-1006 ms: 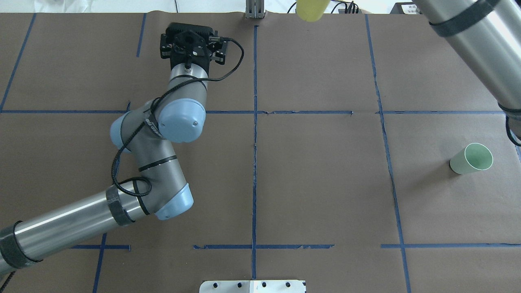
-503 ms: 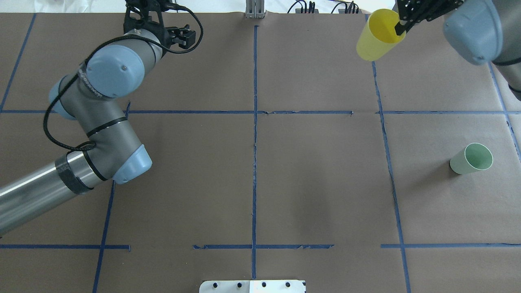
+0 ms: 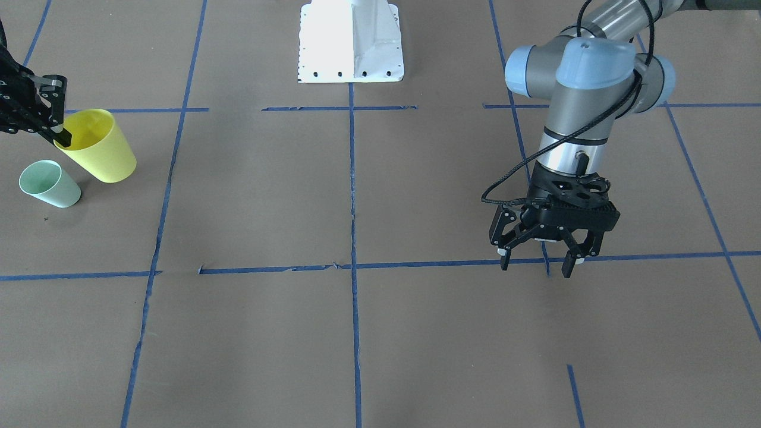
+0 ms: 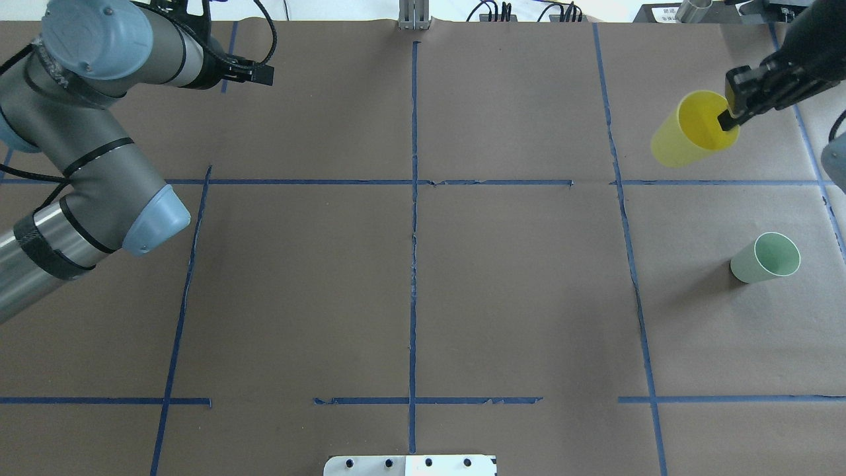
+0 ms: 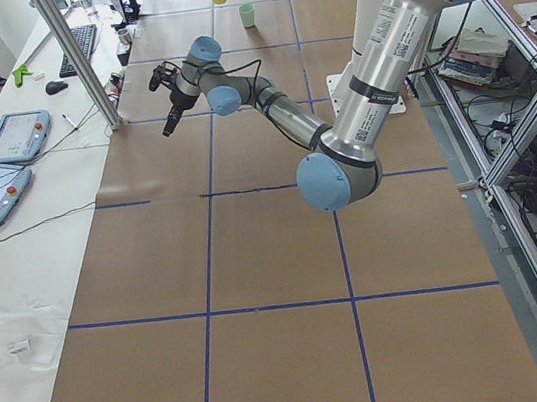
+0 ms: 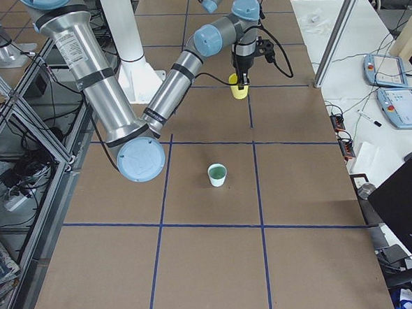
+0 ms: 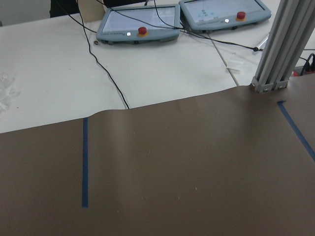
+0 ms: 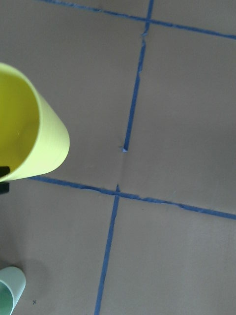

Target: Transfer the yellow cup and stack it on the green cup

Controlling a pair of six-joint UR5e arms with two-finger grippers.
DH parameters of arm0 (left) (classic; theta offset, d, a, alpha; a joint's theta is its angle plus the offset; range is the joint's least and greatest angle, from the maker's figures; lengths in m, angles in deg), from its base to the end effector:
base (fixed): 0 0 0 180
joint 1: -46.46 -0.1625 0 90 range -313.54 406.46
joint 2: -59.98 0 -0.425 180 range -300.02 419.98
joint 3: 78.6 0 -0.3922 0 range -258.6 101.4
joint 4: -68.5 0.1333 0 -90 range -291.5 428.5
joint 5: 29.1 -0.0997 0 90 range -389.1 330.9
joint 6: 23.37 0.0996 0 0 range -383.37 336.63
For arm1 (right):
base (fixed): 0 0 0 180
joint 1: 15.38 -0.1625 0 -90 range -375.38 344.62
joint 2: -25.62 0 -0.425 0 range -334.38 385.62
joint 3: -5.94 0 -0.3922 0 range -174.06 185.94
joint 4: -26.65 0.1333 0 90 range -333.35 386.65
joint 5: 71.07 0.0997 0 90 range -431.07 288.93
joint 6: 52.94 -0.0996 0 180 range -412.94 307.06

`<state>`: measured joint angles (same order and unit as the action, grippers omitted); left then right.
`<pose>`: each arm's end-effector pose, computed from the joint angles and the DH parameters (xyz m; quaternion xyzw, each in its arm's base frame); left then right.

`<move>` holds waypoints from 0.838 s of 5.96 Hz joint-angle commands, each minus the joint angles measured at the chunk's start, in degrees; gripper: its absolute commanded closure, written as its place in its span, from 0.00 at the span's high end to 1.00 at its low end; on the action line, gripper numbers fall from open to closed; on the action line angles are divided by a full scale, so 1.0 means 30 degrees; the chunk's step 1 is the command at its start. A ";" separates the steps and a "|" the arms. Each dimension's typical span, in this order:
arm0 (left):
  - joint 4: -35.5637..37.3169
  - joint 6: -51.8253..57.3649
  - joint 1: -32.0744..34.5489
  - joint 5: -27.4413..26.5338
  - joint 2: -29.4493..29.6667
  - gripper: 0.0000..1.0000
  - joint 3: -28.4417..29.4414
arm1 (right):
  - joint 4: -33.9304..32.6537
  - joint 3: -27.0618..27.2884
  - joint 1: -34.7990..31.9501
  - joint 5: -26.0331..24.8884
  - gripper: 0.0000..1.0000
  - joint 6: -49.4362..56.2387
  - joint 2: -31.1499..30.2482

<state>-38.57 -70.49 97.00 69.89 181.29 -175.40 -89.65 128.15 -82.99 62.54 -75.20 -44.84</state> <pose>0.3331 -0.5899 0.2579 0.2885 0.3672 -0.0228 0.8840 -0.1330 -0.4924 0.2773 0.0515 -0.4129 -0.0828 0.9056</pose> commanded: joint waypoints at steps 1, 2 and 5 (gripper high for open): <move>0.6041 0.0003 0.0468 0.3519 -0.0212 1.00 -0.3136 | 0.0181 0.0979 -0.0110 -0.0614 0.00 0.3944 -0.3948; 0.9234 0.0003 0.0498 0.4665 -0.0242 1.00 -0.4691 | 0.0413 0.0836 -0.0082 -0.1026 0.00 0.5442 -0.5445; 0.9471 -0.0026 0.0499 0.4882 -0.0682 1.00 -0.5789 | 0.6663 -0.2226 -0.0082 -0.0913 0.00 0.5605 -0.8153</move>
<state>-10.41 -70.48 98.56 84.40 179.47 -192.11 -76.25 125.65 -83.23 59.66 -58.30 -67.68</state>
